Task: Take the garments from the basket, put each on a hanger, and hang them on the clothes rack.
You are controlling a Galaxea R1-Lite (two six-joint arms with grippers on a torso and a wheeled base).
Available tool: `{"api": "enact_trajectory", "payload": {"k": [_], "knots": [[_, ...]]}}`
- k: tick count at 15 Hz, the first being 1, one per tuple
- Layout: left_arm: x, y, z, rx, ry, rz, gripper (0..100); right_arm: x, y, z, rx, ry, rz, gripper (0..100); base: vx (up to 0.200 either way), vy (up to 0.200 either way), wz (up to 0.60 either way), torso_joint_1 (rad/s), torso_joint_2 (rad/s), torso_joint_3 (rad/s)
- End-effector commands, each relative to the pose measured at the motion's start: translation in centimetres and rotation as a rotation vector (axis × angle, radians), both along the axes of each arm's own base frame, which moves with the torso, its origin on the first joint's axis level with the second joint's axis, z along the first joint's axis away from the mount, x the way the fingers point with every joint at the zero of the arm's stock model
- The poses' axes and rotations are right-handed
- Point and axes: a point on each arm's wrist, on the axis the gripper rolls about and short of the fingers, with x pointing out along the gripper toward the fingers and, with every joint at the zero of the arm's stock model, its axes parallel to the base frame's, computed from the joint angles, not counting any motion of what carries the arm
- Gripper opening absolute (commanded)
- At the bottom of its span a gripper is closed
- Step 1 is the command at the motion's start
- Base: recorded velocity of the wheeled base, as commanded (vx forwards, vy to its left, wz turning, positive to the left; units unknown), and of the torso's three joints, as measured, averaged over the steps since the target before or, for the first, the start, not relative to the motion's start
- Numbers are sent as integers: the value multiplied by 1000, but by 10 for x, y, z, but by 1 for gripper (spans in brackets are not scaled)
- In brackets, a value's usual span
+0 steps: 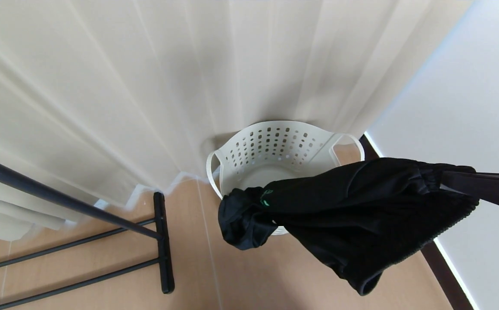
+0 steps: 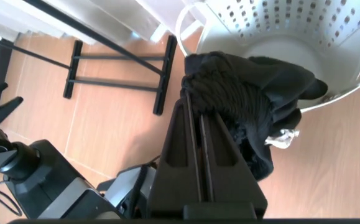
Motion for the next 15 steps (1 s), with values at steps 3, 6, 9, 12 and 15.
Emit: {"api": "enact_trajectory", "payload": {"k": [3,6,9,12,15], "knots": [[0,0,0,-2,0,1,100,1,1,0,7,-8,-2,0,0,0,0,1,1,167],[0,0,0,-2,0,1,100,3,0,1,5,-11,-31,0,0,0,0,-1,-1,191],[0,0,0,-2,0,1,100,3,-1,-2,1,-2,-39,0,0,0,0,-1,4,199],[0,0,0,-2,0,1,100,6,-2,-6,-8,3,-57,0,0,0,0,1,-1,198],[0,0,0,0,0,-1,100,8,-1,-12,-2,-8,-65,0,0,0,0,20,-224,-10]]}}
